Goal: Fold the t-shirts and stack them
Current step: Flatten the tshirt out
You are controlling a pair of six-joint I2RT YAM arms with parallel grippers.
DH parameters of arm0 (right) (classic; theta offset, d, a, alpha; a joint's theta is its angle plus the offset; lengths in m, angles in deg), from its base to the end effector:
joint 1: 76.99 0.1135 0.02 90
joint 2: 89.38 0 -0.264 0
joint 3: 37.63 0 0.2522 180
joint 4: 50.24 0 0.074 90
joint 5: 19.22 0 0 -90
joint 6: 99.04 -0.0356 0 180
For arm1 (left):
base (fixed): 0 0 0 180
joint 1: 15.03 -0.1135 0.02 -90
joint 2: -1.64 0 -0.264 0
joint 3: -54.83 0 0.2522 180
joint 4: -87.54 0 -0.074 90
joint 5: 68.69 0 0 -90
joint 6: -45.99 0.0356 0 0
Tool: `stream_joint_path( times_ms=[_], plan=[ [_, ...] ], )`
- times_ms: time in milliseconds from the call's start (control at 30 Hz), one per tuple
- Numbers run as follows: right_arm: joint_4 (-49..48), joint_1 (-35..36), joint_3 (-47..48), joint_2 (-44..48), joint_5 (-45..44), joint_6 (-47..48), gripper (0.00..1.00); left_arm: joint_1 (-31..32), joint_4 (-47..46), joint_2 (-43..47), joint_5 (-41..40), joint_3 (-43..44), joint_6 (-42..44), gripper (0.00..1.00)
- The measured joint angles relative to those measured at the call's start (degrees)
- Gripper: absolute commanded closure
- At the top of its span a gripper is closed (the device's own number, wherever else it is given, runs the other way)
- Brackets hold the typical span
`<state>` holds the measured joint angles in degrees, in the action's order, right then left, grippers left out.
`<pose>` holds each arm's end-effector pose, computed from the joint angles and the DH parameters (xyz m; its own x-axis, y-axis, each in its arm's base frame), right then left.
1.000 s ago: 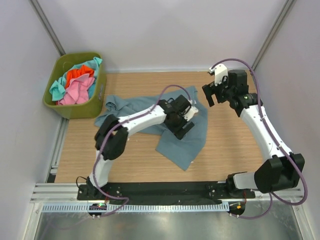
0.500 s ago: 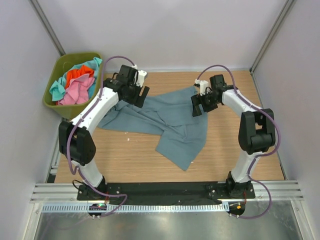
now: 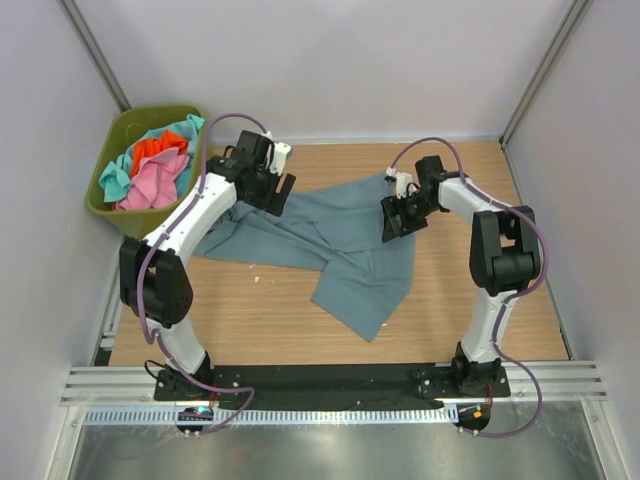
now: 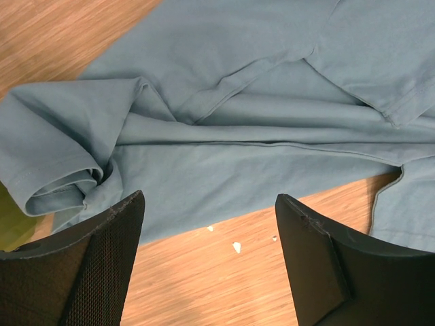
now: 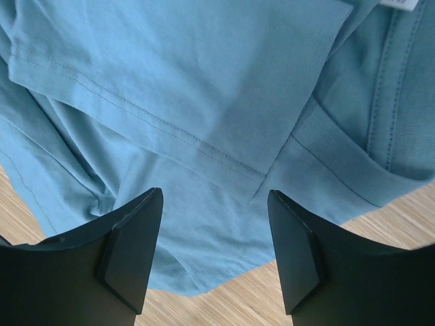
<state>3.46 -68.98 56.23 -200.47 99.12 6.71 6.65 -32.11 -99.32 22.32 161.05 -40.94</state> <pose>0.3841 0.0711 0.1856 -0.8258 -0.3575 -0.4362 -0.5199 0.7823 0.3431 0.3567 -0.1425 0.3059 -0.7407 0.3521 -0.5722 0.4190 0.9078 0.0162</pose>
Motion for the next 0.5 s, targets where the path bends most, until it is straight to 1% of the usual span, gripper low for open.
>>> stream_joint_path(
  times_ms=[233,500],
  plan=[
    [0.87,-0.26,0.00,-1.99,0.09,0.02,0.33,0.00,0.00,-0.59,-0.20,0.00,0.00,0.22],
    [1.49,-0.26,0.61,-3.72,0.26,0.44,0.40,-0.02,0.00,-0.61,-1.66,0.00,0.00,0.22]
  ],
)
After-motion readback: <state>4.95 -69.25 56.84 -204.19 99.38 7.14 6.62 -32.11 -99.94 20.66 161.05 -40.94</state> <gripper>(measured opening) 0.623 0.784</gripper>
